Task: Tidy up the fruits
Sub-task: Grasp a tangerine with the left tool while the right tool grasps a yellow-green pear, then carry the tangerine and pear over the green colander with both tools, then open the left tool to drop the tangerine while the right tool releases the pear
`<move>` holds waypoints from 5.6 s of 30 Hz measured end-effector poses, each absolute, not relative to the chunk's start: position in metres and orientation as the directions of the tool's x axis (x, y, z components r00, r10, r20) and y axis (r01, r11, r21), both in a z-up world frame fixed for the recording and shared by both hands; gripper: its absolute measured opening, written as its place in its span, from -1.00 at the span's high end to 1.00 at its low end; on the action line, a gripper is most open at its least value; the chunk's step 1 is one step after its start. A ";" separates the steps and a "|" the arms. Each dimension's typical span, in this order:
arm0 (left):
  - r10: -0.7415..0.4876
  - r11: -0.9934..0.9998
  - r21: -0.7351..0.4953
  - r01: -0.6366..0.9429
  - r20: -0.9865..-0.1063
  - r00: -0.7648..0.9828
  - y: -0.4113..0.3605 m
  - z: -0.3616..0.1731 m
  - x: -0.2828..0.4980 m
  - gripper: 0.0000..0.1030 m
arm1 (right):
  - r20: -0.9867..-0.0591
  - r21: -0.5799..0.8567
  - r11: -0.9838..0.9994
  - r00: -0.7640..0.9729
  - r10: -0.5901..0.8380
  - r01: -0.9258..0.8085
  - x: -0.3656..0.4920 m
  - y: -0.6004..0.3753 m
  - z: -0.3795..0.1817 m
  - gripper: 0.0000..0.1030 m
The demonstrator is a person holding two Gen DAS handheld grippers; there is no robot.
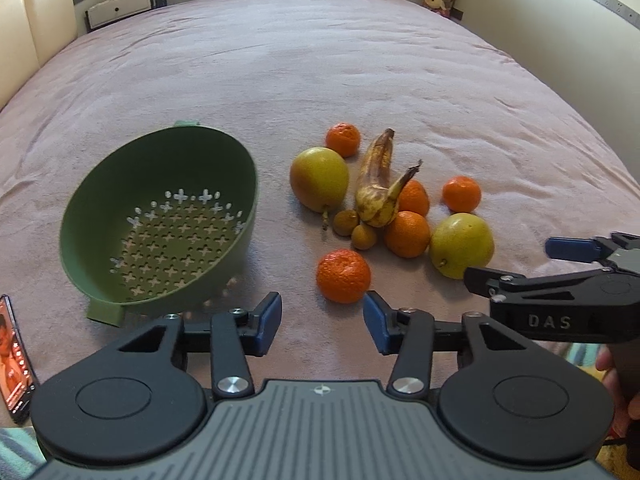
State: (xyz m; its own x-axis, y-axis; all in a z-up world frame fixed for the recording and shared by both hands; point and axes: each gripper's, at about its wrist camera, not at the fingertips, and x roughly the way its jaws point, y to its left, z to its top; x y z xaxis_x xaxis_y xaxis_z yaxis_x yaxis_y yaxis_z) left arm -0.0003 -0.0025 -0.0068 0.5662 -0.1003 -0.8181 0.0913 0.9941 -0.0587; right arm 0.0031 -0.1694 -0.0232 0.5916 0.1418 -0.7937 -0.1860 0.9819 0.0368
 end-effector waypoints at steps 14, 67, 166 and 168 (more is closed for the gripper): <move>-0.098 0.994 -0.049 0.102 -0.815 0.571 -0.025 -0.028 0.028 -0.26 | -0.822 0.088 0.989 0.552 0.140 -0.120 0.031 -0.174 -0.034 -0.60; -0.151 0.988 -0.138 0.065 -0.833 0.532 -0.016 -0.069 0.062 -0.01 | -0.833 0.389 0.908 0.480 0.274 0.156 0.073 -0.199 -0.079 -0.27; 0.121 0.981 0.063 -0.182 -0.937 0.327 0.139 -0.057 0.107 -0.01 | -0.883 -0.167 0.321 0.286 0.373 -0.932 0.113 0.066 -0.053 -0.27; 0.122 0.981 0.065 -0.180 -0.937 0.327 0.139 -0.057 0.107 -0.03 | -0.886 -0.161 0.320 0.279 0.369 -0.934 0.114 0.065 -0.053 -0.27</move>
State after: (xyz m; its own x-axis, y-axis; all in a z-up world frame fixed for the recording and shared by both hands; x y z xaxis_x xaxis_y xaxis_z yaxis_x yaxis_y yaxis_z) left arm 0.1071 0.1394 -0.0569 0.3268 0.1220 -0.9372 -0.1803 0.9815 0.0648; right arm 0.1137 0.0648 -0.0528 0.2793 0.3690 -0.8865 -0.9337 0.3200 -0.1610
